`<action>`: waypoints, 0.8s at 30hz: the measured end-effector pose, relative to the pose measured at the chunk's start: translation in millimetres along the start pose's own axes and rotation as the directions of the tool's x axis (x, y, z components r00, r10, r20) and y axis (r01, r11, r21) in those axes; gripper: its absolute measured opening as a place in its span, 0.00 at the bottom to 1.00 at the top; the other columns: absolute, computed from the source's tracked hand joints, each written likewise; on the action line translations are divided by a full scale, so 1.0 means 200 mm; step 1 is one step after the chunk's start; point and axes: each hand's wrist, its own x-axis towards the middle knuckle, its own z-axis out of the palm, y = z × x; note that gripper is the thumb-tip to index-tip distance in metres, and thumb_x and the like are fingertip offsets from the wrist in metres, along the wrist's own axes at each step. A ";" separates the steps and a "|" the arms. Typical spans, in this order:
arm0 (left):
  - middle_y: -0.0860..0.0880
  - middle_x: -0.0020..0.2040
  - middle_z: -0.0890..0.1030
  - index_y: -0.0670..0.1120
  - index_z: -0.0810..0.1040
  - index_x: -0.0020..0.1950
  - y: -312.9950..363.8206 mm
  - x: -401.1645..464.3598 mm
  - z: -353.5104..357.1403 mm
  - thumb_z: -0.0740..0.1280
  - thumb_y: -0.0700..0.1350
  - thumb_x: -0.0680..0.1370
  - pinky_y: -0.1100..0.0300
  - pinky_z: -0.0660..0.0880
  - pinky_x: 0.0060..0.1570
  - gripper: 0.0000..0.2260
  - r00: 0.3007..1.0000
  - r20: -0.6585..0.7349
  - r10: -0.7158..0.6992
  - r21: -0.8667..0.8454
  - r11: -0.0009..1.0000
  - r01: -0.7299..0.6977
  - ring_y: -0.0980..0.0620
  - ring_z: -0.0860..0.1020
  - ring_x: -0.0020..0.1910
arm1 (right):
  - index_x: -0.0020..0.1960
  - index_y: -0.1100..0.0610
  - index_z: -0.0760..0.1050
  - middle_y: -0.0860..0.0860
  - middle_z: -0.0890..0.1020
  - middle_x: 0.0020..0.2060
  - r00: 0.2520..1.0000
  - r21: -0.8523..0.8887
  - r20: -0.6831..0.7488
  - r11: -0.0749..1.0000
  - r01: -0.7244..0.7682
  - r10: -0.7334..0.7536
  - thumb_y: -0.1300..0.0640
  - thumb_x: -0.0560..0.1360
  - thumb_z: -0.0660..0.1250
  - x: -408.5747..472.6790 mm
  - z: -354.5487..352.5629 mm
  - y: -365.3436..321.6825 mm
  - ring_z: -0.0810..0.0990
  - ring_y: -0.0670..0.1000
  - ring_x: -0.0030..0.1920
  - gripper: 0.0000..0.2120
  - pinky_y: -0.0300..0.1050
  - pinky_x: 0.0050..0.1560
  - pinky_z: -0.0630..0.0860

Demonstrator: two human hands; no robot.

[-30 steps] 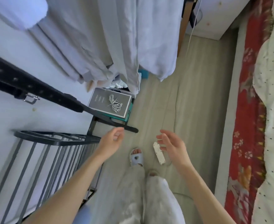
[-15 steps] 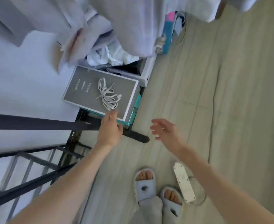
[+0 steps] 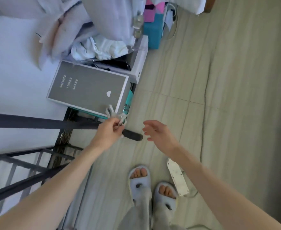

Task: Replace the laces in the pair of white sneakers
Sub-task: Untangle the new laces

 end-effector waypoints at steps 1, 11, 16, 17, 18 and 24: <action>0.49 0.42 0.81 0.44 0.78 0.49 0.08 -0.11 -0.02 0.66 0.43 0.77 0.67 0.69 0.38 0.04 0.999 0.053 0.009 -0.037 0.999 -0.007 0.51 0.79 0.41 | 0.61 0.53 0.73 0.51 0.78 0.54 1.000 -0.003 -0.002 1.000 -0.006 0.006 0.57 0.80 0.58 -0.10 -0.02 -0.02 0.76 0.51 0.56 0.12 0.46 0.58 0.74; 0.48 0.41 0.82 0.45 0.80 0.46 0.95 -1.19 -0.60 0.65 0.44 0.77 0.64 0.72 0.45 0.05 0.950 0.295 0.100 -0.437 0.898 0.041 0.57 0.78 0.41 | 0.67 0.55 0.68 0.47 0.79 0.56 0.981 0.199 0.185 0.980 0.015 -0.052 0.64 0.68 0.65 -1.45 -0.33 -0.58 0.77 0.43 0.56 0.27 0.32 0.55 0.73; 0.48 0.36 0.82 0.43 0.80 0.43 1.32 -1.54 -0.87 0.64 0.40 0.77 0.58 0.78 0.44 0.06 0.950 0.295 0.104 -0.639 0.760 0.115 0.52 0.80 0.38 | 0.66 0.58 0.70 0.57 0.79 0.58 0.994 0.269 0.073 0.962 0.054 -0.076 0.66 0.74 0.67 -1.98 -0.39 -0.80 0.79 0.52 0.56 0.21 0.41 0.56 0.76; 0.48 0.35 0.82 0.42 0.79 0.43 1.39 -1.60 -0.91 0.64 0.40 0.77 0.60 0.79 0.41 0.06 0.943 0.308 0.124 -0.664 0.738 0.120 0.52 0.80 0.37 | 0.65 0.60 0.70 0.58 0.79 0.56 0.996 0.274 0.019 0.959 0.074 -0.083 0.68 0.74 0.66 -2.08 -0.41 -0.83 0.79 0.50 0.51 0.20 0.37 0.52 0.77; 0.48 0.35 0.82 0.41 0.79 0.43 1.45 -1.65 -0.94 0.64 0.40 0.77 0.61 0.79 0.40 0.06 0.938 0.319 0.137 -0.690 0.712 0.130 0.52 0.80 0.36 | 0.65 0.62 0.71 0.59 0.79 0.54 0.996 0.285 -0.035 0.954 0.091 -0.085 0.68 0.74 0.66 -2.16 -0.42 -0.86 0.79 0.48 0.48 0.19 0.34 0.48 0.77; 0.49 0.34 0.82 0.41 0.80 0.44 1.72 -1.89 -0.99 0.64 0.42 0.77 0.63 0.76 0.37 0.06 0.871 0.451 0.194 -0.698 0.686 0.208 0.54 0.79 0.35 | 0.60 0.51 0.74 0.52 0.79 0.49 0.970 0.491 -0.241 0.857 0.156 -0.039 0.58 0.76 0.65 -2.59 -0.43 -0.88 0.79 0.46 0.45 0.13 0.45 0.47 0.77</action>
